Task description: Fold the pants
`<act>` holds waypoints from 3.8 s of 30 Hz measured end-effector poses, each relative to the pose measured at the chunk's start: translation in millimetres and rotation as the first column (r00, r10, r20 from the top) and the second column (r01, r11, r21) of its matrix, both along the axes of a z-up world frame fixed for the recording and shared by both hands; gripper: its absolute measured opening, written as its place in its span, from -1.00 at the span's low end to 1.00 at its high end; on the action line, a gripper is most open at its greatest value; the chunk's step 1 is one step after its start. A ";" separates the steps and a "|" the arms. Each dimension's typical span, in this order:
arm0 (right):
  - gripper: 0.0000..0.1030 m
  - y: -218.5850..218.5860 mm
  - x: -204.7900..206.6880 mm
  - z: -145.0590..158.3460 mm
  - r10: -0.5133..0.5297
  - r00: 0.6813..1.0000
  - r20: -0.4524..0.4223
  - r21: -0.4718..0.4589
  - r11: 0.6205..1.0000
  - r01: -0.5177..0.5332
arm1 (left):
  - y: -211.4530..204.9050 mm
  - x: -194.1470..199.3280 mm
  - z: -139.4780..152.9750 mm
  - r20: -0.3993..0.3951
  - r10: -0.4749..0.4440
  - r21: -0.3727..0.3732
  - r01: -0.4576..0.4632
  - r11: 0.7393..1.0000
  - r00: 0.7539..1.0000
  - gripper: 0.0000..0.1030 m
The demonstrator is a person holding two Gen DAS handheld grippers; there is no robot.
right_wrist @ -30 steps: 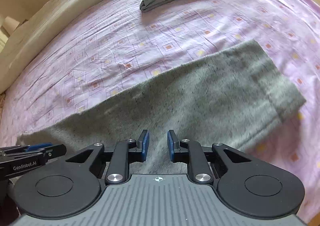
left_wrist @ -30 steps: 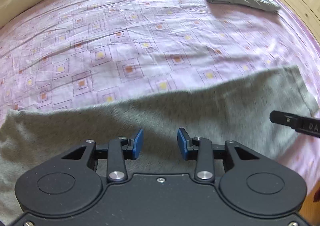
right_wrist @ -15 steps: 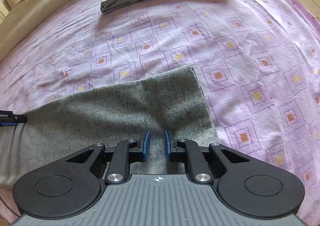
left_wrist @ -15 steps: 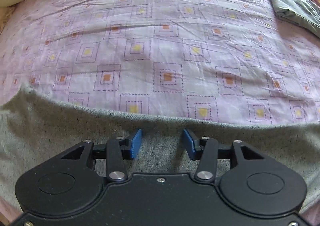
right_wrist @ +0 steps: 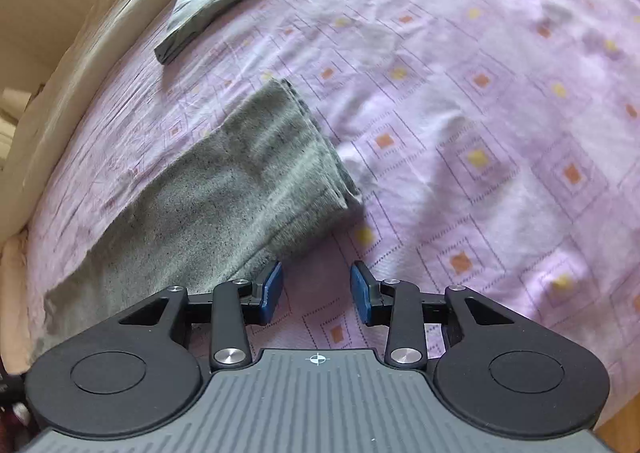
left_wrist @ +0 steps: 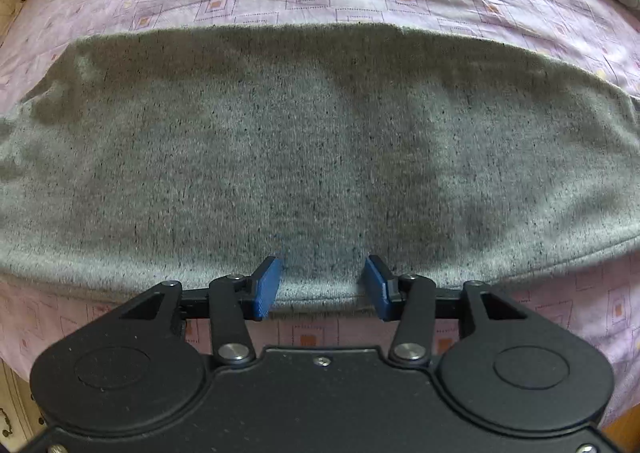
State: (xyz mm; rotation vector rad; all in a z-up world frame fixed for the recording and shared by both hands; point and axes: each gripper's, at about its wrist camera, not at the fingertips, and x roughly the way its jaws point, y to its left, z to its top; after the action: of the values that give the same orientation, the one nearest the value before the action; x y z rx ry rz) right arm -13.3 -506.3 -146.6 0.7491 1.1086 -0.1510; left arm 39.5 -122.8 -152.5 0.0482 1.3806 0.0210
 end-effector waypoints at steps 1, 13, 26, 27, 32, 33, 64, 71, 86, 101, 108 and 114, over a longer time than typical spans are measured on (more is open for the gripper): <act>-0.30 -2.6 -0.8 -4.0 -0.025 1.000 0.004 0.029 0.999 0.025 | 1.1 -1.6 1.0 0.000 0.011 -0.002 -0.011 1.000 1.000 0.07; 0.06 -20.0 31.0 -21.2 -0.175 0.982 0.070 0.261 0.953 0.151 | -4.0 4.6 28.2 0.063 0.020 0.000 -0.020 1.000 0.998 0.06; 0.22 -23.7 14.5 -26.4 -0.210 0.974 0.083 0.260 0.948 0.183 | -36.9 11.5 27.2 0.037 -0.070 -0.003 0.070 0.998 0.997 0.06; 0.22 -24.0 21.4 -28.2 -0.221 0.971 0.089 0.261 0.946 0.192 | -38.5 12.1 29.2 0.040 -0.072 -0.004 0.073 0.997 0.997 0.06; 0.35 -21.8 43.4 -28.1 -0.223 0.971 0.089 0.258 0.946 0.194 | -41.0 22.4 32.9 0.048 -0.061 -0.014 0.062 0.998 0.997 0.06; 0.31 -20.8 44.6 -26.5 -0.199 0.976 0.089 0.243 0.955 0.173 | -40.9 26.2 32.9 0.051 -0.055 -0.016 0.056 0.998 0.997 0.06; -0.75 -27.9 38.2 -19.7 -0.101 0.992 0.078 0.218 0.973 0.082 | -50.0 7.6 -3.4 -0.007 -0.112 -0.029 0.112 0.993 0.994 0.06; -0.75 4.6 48.9 30.0 -0.018 0.990 0.138 0.035 0.999 0.014 | -25.1 13.7 14.1 0.054 -0.083 -0.111 0.089 0.990 0.995 0.06; -0.75 199.8 71.9 169.0 0.329 0.879 0.344 -0.238 0.937 -0.258 | 103.9 74.3 31.9 0.113 -0.099 -0.236 0.123 0.964 0.989 0.05; -0.73 446.8 95.7 31.9 0.674 0.733 0.087 -0.278 0.723 -0.632 | 260.5 75.6 -3.6 0.024 0.045 -0.164 -0.041 0.986 0.999 0.05; -0.43 455.4 86.0 41.7 0.704 0.695 0.148 -0.223 0.708 -0.670 | 265.5 72.6 6.2 0.032 0.031 -0.246 -0.023 0.969 0.999 0.05; -0.44 415.6 68.0 68.4 0.653 0.738 0.171 -0.248 0.753 -0.609 | 262.9 70.2 25.3 0.099 0.051 -0.288 -0.020 0.957 0.994 0.08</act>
State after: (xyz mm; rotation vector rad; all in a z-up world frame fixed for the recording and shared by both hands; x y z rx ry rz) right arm 54.7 -90.6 -78.2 0.1837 1.0364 0.4196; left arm 109.7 140.1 -127.2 -0.2182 1.2672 -0.1451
